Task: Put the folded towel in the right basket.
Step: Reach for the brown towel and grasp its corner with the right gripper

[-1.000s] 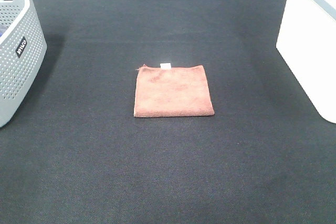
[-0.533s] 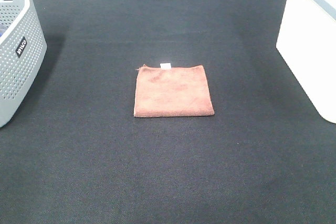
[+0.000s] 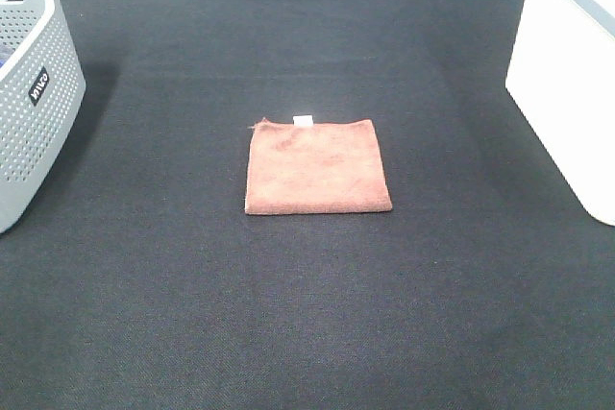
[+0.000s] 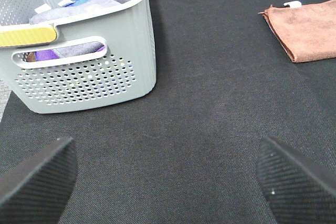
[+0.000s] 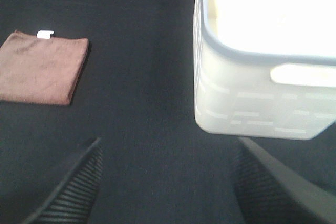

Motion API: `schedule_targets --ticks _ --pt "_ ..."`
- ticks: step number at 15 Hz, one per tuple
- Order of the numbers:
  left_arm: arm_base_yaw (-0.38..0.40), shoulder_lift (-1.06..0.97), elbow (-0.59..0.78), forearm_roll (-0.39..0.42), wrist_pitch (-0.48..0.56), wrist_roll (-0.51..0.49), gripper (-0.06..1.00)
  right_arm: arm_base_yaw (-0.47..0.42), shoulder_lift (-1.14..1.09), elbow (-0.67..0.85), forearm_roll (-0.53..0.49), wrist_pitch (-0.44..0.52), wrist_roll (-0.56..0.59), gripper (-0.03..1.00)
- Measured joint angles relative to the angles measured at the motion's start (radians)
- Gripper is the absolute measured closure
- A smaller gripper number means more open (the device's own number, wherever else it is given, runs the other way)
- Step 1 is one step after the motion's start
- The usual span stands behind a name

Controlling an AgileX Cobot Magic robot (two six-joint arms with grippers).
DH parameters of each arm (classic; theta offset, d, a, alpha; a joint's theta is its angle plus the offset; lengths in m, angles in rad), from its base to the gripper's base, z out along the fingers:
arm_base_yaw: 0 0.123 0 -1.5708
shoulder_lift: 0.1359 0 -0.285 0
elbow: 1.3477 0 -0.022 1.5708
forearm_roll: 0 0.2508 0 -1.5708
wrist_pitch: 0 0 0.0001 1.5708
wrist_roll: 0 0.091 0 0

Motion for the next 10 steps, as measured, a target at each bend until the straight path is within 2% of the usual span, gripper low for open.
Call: schedule_targets --ticks 4,7,10 --pt "0.0 0.0 0.0 0.0 0.0 0.0 0.07 0.0 0.361 -0.253 0.004 -0.024 0.0 0.31" --pt "0.0 0.0 0.0 0.0 0.0 0.0 0.07 0.0 0.629 -0.495 0.079 -0.024 0.0 0.31" --pt "0.0 0.0 0.0 0.0 0.0 0.0 0.07 0.0 0.815 -0.674 0.151 0.052 -0.026 0.31"
